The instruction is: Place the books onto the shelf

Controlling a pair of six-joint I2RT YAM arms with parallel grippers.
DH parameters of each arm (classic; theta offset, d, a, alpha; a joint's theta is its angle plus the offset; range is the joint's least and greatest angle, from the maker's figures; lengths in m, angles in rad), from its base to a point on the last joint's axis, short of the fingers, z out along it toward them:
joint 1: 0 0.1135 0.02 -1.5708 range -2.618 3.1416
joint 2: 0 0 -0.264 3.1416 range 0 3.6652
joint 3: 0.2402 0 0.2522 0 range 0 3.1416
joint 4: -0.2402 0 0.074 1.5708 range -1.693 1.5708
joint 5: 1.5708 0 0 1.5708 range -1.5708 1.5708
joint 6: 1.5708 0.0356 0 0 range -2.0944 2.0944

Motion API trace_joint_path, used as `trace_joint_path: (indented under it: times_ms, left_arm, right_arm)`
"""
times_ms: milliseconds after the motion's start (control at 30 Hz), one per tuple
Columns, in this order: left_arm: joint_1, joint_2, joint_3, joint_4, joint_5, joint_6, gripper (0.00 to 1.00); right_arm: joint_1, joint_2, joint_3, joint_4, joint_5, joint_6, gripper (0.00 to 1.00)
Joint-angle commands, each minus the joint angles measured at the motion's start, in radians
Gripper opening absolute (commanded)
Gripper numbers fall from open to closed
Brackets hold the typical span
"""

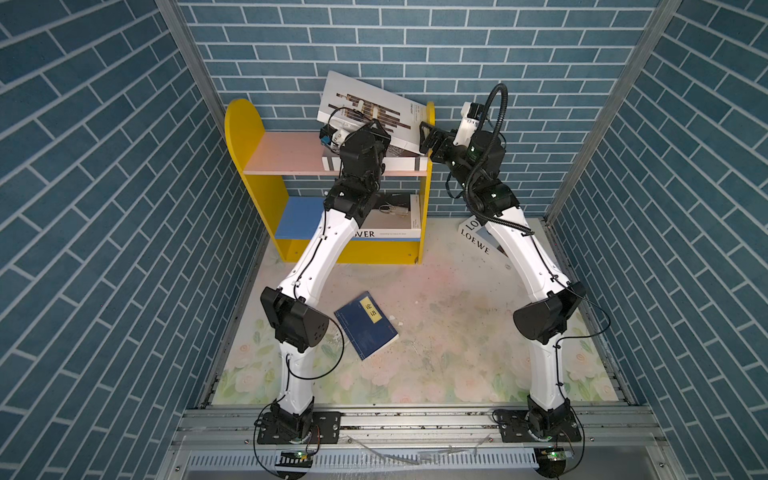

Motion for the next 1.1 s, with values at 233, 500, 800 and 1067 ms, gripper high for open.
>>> trace_joint_path:
  times_ms: [233,500,800,1067]
  left_arm:
    - [-0.028,-0.056,-0.049,0.01,0.091,0.015,0.47]
    - [-0.028,-0.089,-0.053,-0.028,0.116,0.045,0.67]
    - [-0.029,-0.133,-0.064,-0.083,0.19,0.035,0.77]
    - [-0.012,-0.232,-0.152,-0.072,0.242,0.135,0.82]
  right_arm:
    - [0.012,0.003,0.005,-0.02,0.052,-0.014,0.98]
    - [0.014,-0.019,-0.045,-0.028,0.114,-0.038,0.98]
    - [0.015,-0.07,-0.125,0.019,0.131,-0.039,0.98]
    - [0.02,-0.168,-0.244,0.097,0.118,-0.045,0.98]
